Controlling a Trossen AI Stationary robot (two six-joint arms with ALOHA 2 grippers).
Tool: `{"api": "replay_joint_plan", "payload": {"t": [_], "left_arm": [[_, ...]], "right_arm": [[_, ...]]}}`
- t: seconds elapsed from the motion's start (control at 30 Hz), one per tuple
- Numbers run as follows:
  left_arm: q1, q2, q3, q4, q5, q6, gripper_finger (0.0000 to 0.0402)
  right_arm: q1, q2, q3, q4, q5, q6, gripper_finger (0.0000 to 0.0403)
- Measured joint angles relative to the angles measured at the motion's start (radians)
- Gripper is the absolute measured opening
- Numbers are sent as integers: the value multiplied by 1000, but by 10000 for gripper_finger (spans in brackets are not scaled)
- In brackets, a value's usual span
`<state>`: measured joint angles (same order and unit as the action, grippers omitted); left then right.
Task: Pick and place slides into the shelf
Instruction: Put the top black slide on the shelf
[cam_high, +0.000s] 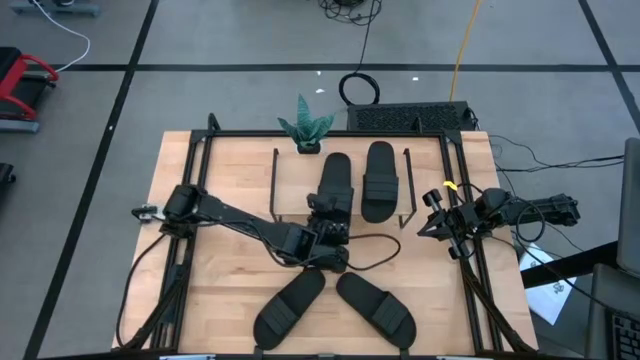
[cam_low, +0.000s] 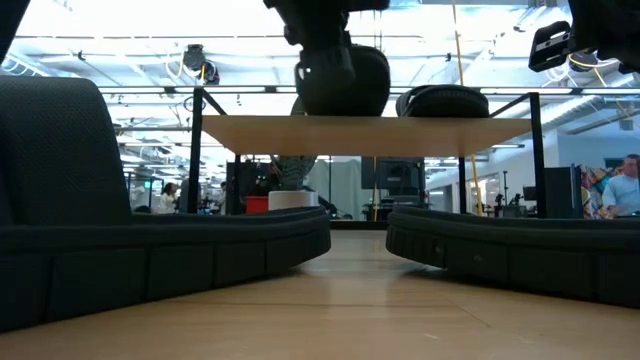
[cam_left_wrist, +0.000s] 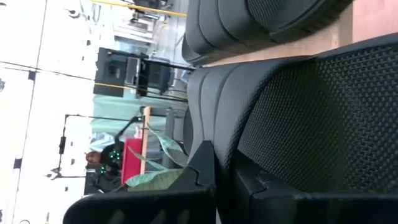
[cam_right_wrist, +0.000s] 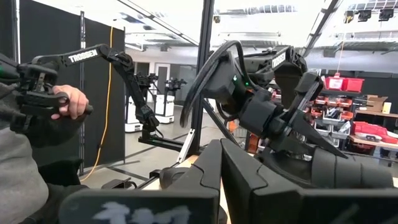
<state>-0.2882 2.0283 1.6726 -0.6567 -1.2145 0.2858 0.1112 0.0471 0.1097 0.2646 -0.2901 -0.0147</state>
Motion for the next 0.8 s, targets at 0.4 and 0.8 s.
{"api": "replay_joint_plan", "payload": {"t": [0.4, 0.8], "left_arm": [[21, 11, 0, 64, -16, 17, 2], [42, 11, 0, 61, 7, -33, 1]], "right_arm": [[0, 0, 0, 0, 0, 0, 0], [0, 0, 0, 0, 0, 3, 0]]}}
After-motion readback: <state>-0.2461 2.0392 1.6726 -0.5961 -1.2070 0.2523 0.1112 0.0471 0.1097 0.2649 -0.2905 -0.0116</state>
